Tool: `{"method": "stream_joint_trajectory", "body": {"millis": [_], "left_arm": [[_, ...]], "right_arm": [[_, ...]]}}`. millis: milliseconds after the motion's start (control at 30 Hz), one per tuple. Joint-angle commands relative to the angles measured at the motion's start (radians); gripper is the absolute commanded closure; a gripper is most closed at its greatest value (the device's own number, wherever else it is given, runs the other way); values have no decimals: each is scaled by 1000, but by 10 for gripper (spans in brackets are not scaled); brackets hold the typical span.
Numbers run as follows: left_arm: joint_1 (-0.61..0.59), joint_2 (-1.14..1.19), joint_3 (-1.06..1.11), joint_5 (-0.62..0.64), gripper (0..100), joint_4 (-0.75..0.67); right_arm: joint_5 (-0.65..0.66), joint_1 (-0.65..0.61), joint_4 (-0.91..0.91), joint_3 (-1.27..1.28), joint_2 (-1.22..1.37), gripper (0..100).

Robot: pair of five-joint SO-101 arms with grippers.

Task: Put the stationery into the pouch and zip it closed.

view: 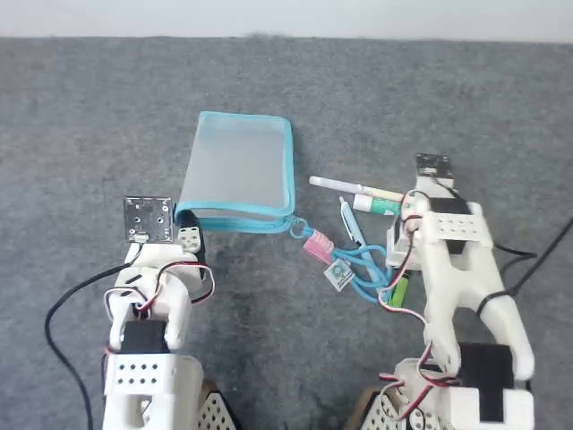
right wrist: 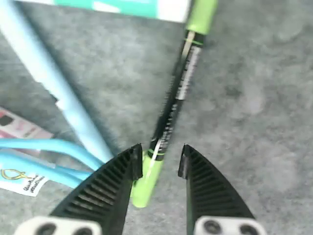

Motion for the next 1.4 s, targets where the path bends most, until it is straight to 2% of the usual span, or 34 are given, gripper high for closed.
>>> {"method": "stream_joint_trajectory", "body": {"millis": [0, 433, 533, 667, 800, 967, 1100, 1200, 1367], "left_arm": [[-2, 17, -65, 21, 988, -26], [-2, 20, -64, 21, 988, -26], [-2, 15, -50, 21, 988, -29], [-2, 15, -50, 23, 988, -31], [-2, 15, -50, 23, 988, -31], [-2, 15, -50, 23, 988, -31], [-2, 15, -50, 23, 988, -31], [-2, 15, -50, 23, 988, -32], [-2, 15, -50, 23, 988, -32]], "right_arm": [[-35, -47, -24, -37, -12, 867], [-23, 51, -65, -40, 159, 883], [51, 47, -65, -40, 153, 991], [147, 51, -62, -43, 150, 995], [216, 44, 2, -51, 39, 992], [276, 39, 117, -49, -292, 992], [387, -81, 252, -52, -573, 992], [454, -278, 357, -54, -702, 992], [460, -587, 464, -95, -720, 992]]}}
